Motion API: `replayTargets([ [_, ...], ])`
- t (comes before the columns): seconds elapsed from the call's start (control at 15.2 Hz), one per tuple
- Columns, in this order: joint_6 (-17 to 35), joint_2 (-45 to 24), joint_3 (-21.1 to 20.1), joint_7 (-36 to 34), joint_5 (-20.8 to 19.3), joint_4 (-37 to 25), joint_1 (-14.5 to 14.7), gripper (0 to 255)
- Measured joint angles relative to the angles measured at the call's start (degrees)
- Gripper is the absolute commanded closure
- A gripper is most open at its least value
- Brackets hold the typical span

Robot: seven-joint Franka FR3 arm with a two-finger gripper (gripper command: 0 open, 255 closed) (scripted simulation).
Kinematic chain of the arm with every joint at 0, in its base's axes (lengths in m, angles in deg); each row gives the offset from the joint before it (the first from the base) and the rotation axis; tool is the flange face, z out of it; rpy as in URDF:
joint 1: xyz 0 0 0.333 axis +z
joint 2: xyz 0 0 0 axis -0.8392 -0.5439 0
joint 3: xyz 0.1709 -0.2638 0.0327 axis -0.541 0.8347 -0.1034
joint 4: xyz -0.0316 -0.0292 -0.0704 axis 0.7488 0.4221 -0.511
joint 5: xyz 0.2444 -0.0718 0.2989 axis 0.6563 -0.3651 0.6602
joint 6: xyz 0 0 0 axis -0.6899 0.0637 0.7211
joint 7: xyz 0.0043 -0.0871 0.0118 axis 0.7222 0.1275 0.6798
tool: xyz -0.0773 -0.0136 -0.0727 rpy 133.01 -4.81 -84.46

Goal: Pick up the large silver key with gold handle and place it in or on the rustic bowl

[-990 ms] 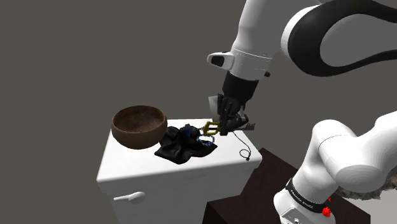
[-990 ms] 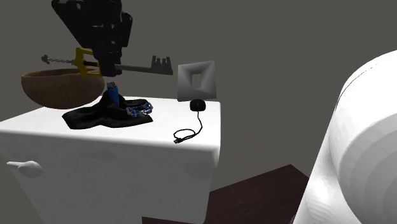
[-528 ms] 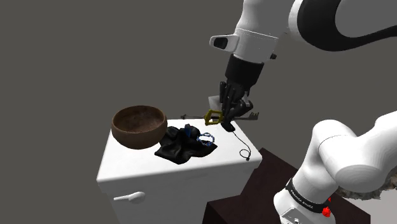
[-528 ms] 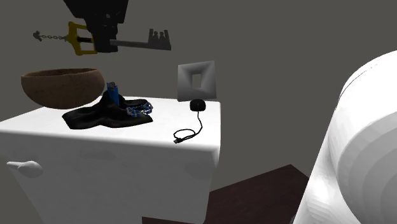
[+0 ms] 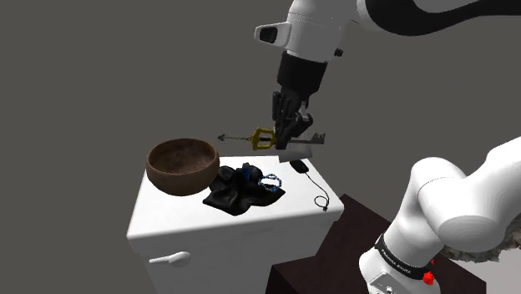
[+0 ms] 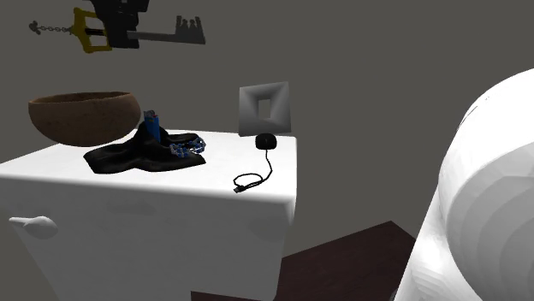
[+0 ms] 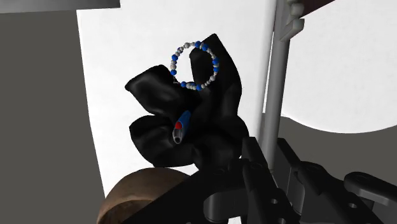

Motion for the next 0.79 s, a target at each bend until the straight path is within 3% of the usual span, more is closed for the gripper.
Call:
replayTargets([
  [0.79, 1.5, -28.4, -2.9, -3.2, -6.4, -26.4, -2.5, 255],
])
